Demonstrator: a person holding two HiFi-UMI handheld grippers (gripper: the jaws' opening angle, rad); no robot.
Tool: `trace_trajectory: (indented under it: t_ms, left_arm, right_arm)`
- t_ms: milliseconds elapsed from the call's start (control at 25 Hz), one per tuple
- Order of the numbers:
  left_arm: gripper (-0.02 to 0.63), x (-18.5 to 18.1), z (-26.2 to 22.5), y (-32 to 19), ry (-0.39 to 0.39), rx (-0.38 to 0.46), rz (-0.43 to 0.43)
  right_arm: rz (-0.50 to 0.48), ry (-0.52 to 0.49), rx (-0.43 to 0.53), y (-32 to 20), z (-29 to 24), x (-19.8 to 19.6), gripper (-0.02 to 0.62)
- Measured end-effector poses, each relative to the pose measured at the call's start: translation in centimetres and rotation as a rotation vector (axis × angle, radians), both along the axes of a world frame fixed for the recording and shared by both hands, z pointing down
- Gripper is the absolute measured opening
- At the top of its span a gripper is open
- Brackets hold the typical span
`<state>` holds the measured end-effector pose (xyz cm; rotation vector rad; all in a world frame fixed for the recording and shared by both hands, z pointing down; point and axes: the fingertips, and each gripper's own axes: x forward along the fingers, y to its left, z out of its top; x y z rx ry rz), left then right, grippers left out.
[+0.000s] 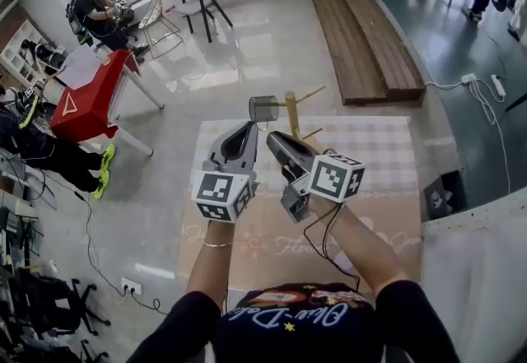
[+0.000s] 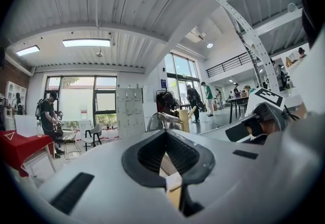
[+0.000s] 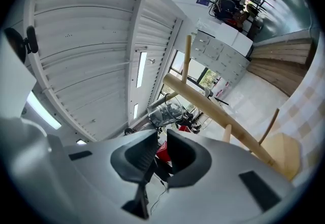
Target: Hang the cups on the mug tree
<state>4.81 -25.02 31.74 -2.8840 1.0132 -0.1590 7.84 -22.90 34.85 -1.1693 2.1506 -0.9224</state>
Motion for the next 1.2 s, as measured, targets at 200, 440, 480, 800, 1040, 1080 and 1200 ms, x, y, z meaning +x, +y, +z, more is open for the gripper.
trace_trajectory:
  t_ms: [200,440,480,800,1040,1080,1200]
  left_arm:
    - [0.008,-0.1,-0.1,-0.1,0.001,0.001,-0.002]
    - [0.008,-0.3,-0.2,0.1,-0.004,0.001,-0.006]
    - [0.008,-0.4,-0.2,0.1,-0.006,0.002,-0.006]
    - [0.008,-0.8,0.0,0.7,-0.011,0.008,-0.01]
    - [0.008,-0.8,-0.2,1.2,-0.01,0.011,-0.008]
    - [0.008,-0.9,-0.1,1.4,-0.01,0.011,-0.009]
    - [0.008,-1.0,0.2,2.0,-0.011,0.013,-0.007]
  right_arm:
    - [0.008,0.005,-0.006,0.1,0.1,0.3,0.061]
    - [0.028,0.021,-0.02,0.2,0.3,0.6,0.031]
    - [0.028,0.018,-0.019,0.4,0.2,0.7,0.023]
    - [0.031,0.017,0.007,1.0,-0.3,0.6,0.009]
    - [0.031,0.015,0.02,1.6,-0.8,0.9,0.009]
    - [0.031,0.016,0.022,1.7,-0.9,0.9,0.009]
    - [0.029,0.027,0.032,2.2,-1.1,0.8,0.009]
